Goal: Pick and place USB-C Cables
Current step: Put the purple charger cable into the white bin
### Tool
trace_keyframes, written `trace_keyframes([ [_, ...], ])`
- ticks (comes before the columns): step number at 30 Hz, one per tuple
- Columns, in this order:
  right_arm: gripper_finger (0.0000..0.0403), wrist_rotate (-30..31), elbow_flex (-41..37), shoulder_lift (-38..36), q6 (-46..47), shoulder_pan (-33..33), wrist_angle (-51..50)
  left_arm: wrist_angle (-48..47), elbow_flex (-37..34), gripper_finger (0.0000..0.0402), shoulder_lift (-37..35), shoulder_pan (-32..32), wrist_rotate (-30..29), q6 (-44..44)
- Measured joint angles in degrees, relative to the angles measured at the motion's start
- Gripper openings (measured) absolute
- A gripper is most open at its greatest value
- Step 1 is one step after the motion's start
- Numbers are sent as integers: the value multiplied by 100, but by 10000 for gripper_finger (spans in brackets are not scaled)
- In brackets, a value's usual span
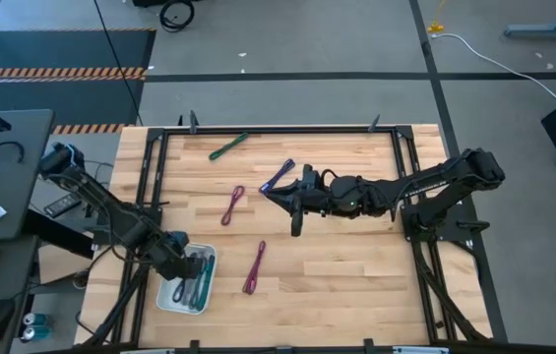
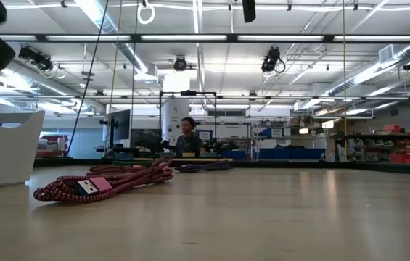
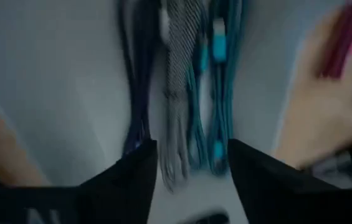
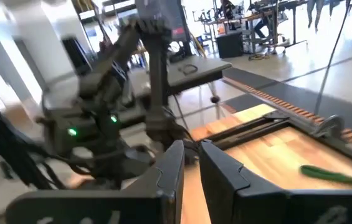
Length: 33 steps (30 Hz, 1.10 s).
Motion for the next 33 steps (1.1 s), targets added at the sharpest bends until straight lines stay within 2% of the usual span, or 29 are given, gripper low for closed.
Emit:
trace_keyframes([
  [3,47,-64,0,-167,603,-6,-78,-21,214,226,-367,0,20,117],
  [7,27,-85,66,-498,1431,-118,-963,7,634,234,-885,2,-672,716],
  [10,7,-402,635,-618,2172,-361,-2854,81,1040,228,-1137,1,-1548,1616],
  [13,8,-889,1357,-446,2497,-717,-4608,78,1461,219,-1212,2,-2679,2624],
  [15,10,-1249,1653,-243,2595,-1030,-5286,96,1726,213,-1220,4,-3438,3250],
  [18,10,-2047,1753,158,2509,-1603,-5580,80,1998,206,-1215,4,-4304,4005],
  [20,10,-2541,1751,480,2181,-1931,-5474,83,2101,201,-1215,12,-4696,4333],
  [23,21,-3089,1751,916,1065,-2293,-5132,81,2150,196,-1215,17,-4876,4627],
  [28,74,-3192,1751,1533,-923,-2646,-4688,18,2135,188,-1180,15,-4820,4694],
  [33,148,-3193,1751,2124,-2148,-2902,-4400,22,2130,182,-1178,15,-4808,4369],
])
